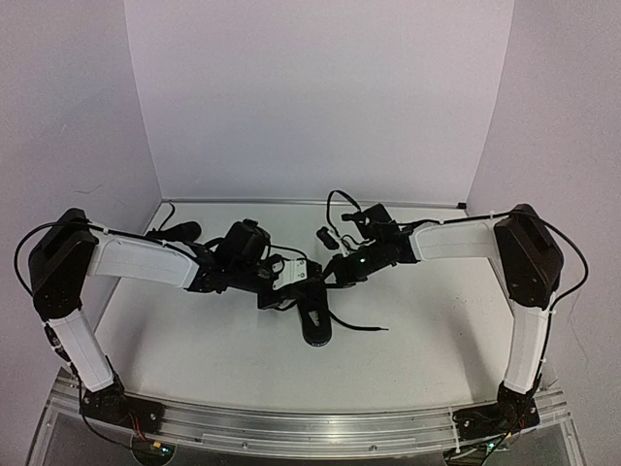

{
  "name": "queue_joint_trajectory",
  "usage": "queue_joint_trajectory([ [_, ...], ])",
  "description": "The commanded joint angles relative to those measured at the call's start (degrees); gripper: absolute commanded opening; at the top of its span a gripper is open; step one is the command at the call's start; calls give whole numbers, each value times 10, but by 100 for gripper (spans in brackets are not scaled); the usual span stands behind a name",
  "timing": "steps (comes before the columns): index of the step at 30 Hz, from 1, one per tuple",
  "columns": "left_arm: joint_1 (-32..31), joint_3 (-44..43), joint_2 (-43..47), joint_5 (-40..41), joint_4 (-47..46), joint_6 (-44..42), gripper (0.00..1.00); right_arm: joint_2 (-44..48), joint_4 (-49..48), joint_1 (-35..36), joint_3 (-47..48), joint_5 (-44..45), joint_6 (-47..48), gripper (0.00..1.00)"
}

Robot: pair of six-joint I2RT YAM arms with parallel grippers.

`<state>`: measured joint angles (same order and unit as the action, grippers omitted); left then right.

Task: Tie the shoes

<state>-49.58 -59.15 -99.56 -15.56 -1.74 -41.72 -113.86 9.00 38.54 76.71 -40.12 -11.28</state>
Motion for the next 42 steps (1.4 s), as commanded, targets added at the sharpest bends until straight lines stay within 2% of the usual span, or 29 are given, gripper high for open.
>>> queue_joint_trajectory([
  [1, -3, -55, -31, -20, 45, -39, 25, 27, -22, -2, -5, -17, -7, 0],
  [16, -3, -101, -86, -42, 88, -58, 21, 23, -33, -6, -16, -31, -8, 0],
  [24, -2, -95, -81, -27, 80, -44, 2, 27, -35, -9, -19, -34, -8, 0],
  [33, -2, -45, -36, -31, -15, 44, 0, 32, -47, -9, -29, -36, -16, 0],
  [42, -2, -64, -78, -1, -32, 121, 0, 47, -59, -9, -38, -35, -23, 0],
])
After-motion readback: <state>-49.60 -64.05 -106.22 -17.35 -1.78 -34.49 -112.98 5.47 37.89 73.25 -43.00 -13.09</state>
